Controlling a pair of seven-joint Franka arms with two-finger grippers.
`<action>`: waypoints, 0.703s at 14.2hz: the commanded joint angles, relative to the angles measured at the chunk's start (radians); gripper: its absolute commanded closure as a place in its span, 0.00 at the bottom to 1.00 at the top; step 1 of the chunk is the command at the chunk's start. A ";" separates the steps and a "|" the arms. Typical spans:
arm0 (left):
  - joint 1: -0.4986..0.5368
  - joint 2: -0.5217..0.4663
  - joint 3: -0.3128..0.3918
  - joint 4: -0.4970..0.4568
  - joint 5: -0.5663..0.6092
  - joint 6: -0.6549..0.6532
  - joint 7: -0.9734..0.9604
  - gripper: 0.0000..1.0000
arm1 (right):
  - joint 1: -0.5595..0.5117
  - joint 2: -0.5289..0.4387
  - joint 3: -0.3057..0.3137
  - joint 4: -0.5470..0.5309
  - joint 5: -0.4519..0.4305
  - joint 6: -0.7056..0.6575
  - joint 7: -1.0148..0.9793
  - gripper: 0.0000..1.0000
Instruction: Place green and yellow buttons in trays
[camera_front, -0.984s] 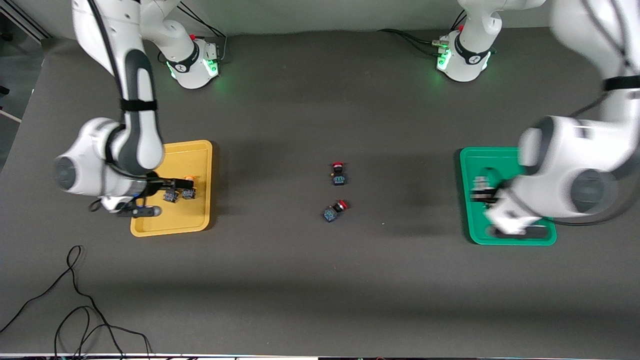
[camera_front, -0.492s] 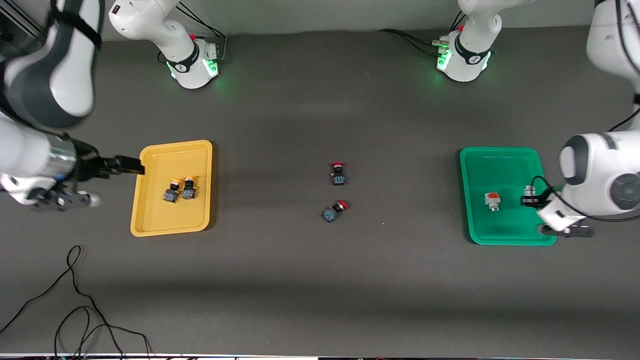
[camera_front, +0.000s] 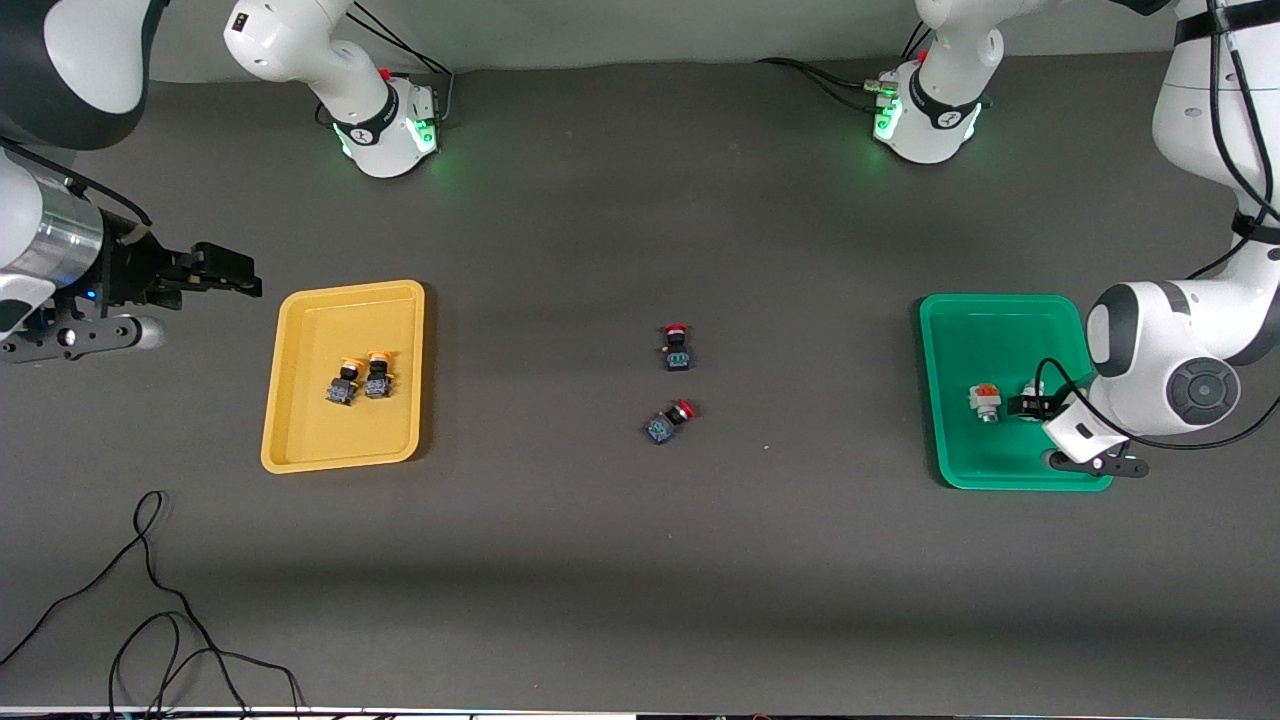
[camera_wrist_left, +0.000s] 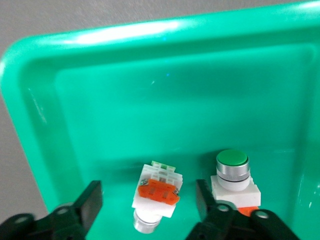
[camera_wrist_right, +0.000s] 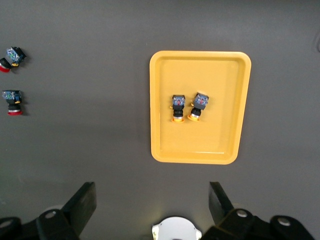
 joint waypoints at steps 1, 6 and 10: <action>0.029 -0.075 -0.004 0.065 0.010 -0.139 0.078 0.00 | -0.095 -0.005 0.081 0.072 -0.022 -0.061 0.021 0.00; 0.046 -0.236 -0.005 0.278 -0.091 -0.536 0.160 0.00 | -0.243 -0.054 0.260 0.095 -0.072 -0.066 0.021 0.00; 0.017 -0.394 -0.005 0.311 -0.161 -0.693 0.149 0.00 | -0.485 -0.216 0.649 0.025 -0.238 -0.015 0.129 0.00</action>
